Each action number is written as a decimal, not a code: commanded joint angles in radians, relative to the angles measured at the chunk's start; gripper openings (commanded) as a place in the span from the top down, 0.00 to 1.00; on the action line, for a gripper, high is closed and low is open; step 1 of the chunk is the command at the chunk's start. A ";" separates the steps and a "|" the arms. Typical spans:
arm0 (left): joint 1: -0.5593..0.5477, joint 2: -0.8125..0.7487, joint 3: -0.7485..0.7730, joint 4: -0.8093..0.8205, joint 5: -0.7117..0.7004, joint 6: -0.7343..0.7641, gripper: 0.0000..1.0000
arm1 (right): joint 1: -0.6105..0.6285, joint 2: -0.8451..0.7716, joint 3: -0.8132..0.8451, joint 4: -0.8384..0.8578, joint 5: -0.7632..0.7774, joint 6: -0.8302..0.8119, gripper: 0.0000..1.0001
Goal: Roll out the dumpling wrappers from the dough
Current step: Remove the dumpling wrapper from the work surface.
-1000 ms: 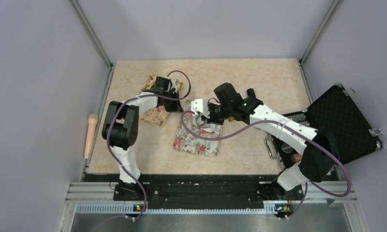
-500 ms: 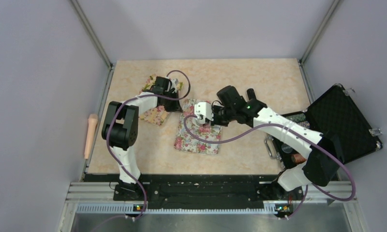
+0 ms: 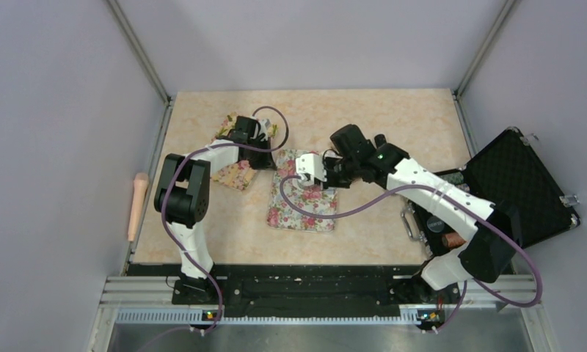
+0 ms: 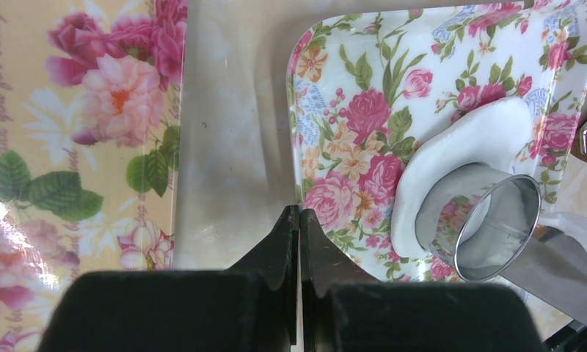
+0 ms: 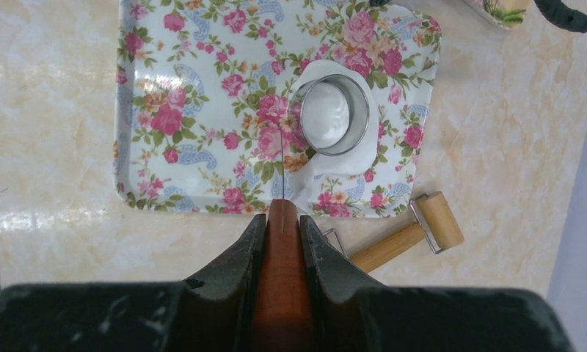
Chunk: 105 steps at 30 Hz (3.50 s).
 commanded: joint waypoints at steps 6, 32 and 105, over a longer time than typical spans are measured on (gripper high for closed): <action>0.011 -0.045 -0.002 0.013 -0.036 0.028 1.00 | 0.069 0.054 0.279 -0.331 -0.030 -0.085 1.00; 0.011 -0.053 -0.005 0.013 -0.036 0.030 1.00 | 0.283 0.112 0.067 -0.097 0.426 0.017 1.00; 0.011 -0.055 -0.017 0.013 -0.029 0.036 1.00 | 0.251 0.092 -0.071 0.288 0.611 0.152 1.00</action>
